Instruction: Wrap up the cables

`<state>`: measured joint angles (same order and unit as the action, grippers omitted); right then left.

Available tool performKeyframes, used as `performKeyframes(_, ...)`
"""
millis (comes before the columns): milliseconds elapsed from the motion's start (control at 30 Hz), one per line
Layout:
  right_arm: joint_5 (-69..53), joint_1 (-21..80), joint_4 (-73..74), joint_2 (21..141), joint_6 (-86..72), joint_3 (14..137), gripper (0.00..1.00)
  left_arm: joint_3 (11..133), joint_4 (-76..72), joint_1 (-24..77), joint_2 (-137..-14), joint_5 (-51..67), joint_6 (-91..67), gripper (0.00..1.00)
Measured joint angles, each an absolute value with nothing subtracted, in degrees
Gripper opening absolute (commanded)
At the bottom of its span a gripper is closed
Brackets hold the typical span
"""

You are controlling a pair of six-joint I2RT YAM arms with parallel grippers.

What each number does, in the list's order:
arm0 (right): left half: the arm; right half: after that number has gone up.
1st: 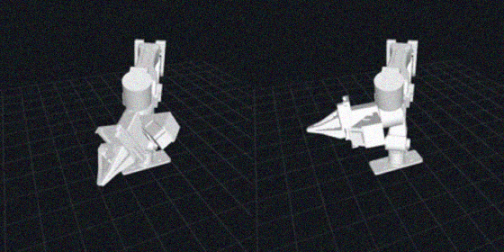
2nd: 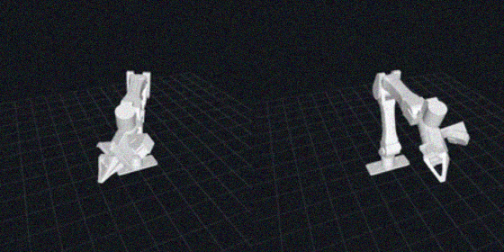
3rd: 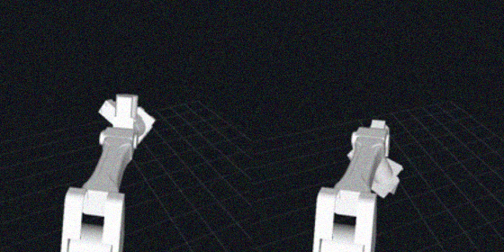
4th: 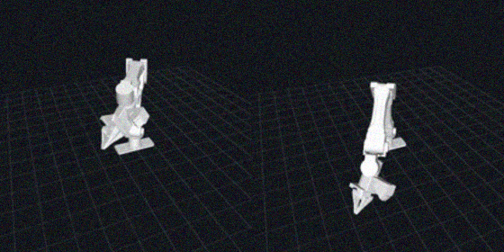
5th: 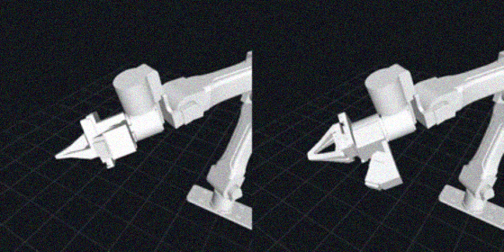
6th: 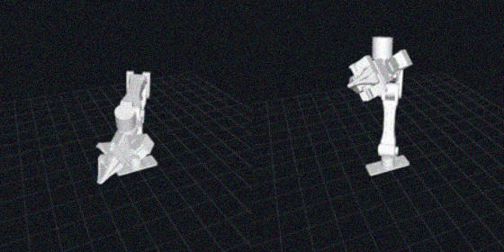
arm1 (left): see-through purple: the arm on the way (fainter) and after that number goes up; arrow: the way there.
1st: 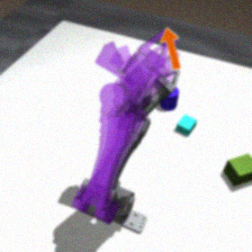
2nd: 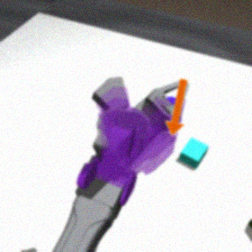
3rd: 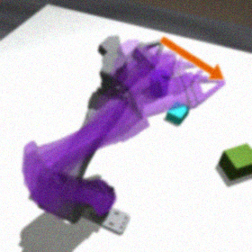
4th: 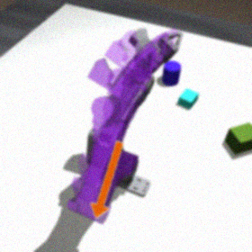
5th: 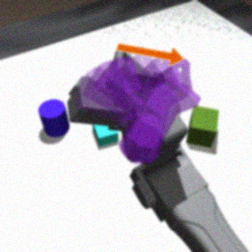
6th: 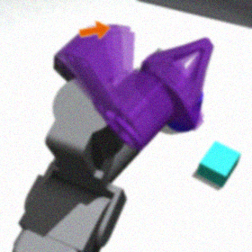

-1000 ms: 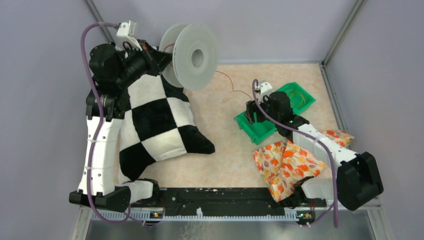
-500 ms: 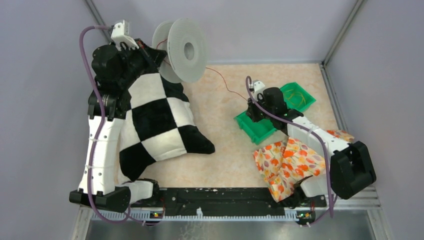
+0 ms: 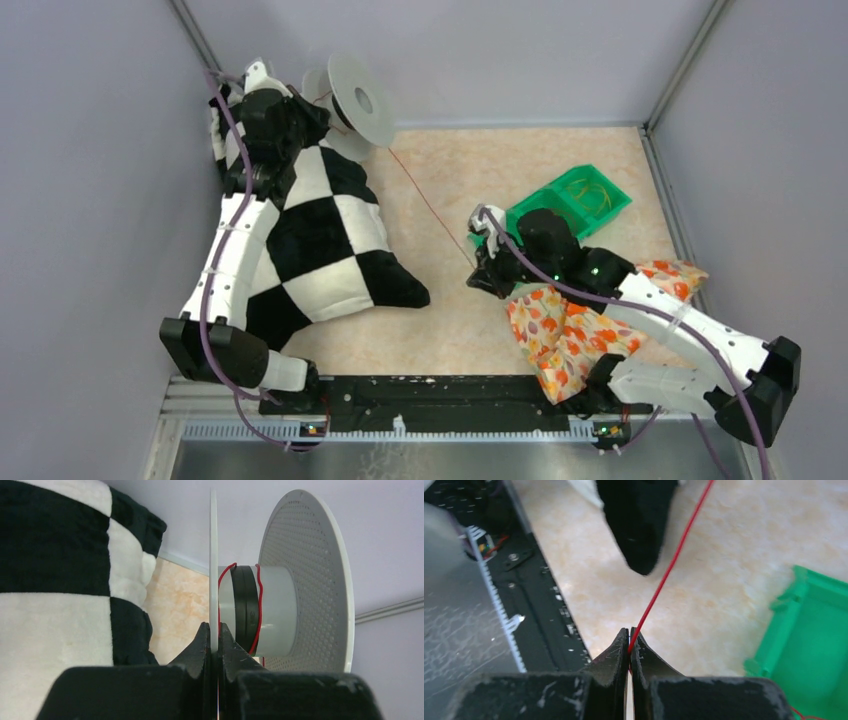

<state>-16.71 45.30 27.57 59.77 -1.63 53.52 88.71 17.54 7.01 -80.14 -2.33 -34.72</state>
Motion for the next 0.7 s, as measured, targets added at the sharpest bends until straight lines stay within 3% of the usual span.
performKeyframes(200,-18.57,56.93,32.23,67.31,-1.63,66.13,0.0,87.22,16.6,10.26,-80.23,-8.01,-32.14,0.0)
performKeyframes(433,-19.51,59.64,37.26,77.69,4.19,83.24,0.0,83.53,12.97,14.74,-79.44,-12.91,-22.98,0.0)
performKeyframes(700,-22.0,54.35,40.58,84.71,12.62,99.59,0.0,78.61,15.75,17.85,-78.89,1.61,-13.39,0.0)
